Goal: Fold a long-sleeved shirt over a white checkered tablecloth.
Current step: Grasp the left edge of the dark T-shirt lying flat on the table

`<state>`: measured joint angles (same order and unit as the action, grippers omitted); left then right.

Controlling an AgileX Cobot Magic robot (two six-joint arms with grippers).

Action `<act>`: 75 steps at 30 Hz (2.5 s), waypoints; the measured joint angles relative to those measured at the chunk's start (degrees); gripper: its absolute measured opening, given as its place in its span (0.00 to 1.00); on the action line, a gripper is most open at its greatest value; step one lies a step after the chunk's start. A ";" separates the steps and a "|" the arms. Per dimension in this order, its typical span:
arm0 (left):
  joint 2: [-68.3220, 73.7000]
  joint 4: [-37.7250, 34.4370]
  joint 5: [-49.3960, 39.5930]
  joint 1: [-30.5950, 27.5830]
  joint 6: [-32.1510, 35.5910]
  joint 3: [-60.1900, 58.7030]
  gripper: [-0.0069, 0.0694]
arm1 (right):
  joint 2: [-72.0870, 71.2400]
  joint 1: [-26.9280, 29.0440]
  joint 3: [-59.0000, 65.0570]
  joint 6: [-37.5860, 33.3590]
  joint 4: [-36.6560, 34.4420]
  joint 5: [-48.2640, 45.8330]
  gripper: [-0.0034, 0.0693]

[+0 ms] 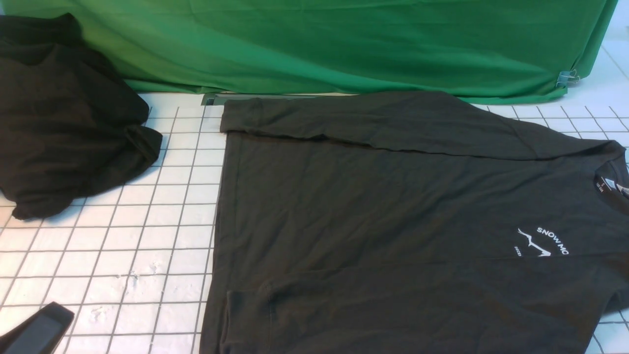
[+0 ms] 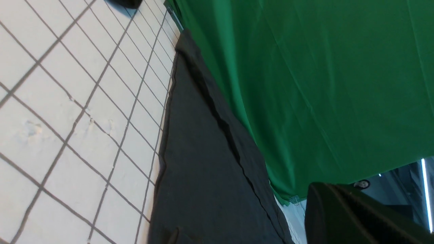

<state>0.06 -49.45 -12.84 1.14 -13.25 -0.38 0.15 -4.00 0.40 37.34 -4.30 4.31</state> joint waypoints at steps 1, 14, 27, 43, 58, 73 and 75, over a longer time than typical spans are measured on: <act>0.00 0.00 0.07 0.00 0.00 0.00 0.09 | 0.00 0.00 0.00 0.37 -0.05 0.19 0.38; 14.63 14.76 -18.20 0.00 0.23 31.16 0.09 | 7.14 0.00 -20.12 -20.91 -0.30 -7.11 0.07; 72.52 23.96 -47.12 2.90 21.15 56.11 0.09 | 41.97 0.00 -45.26 -40.13 -0.25 -60.42 0.06; 96.75 34.31 -34.54 20.01 13.25 63.38 0.41 | 47.82 0.00 -45.26 -43.01 -0.25 -57.85 0.11; 104.52 31.91 -33.43 20.01 16.25 63.42 0.56 | 47.82 0.00 -45.26 -43.01 -0.25 -57.71 0.15; 103.82 32.03 -33.49 20.01 16.25 63.67 0.11 | 47.82 0.00 -45.26 -43.01 -0.25 -57.71 0.17; 101.58 32.09 -34.08 20.01 16.13 64.97 0.11 | 47.82 0.00 -45.26 -43.01 -0.25 -57.66 0.17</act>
<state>101.64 -17.36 -46.92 21.15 2.88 64.59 47.96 -4.00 -44.86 -5.66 -4.55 -53.35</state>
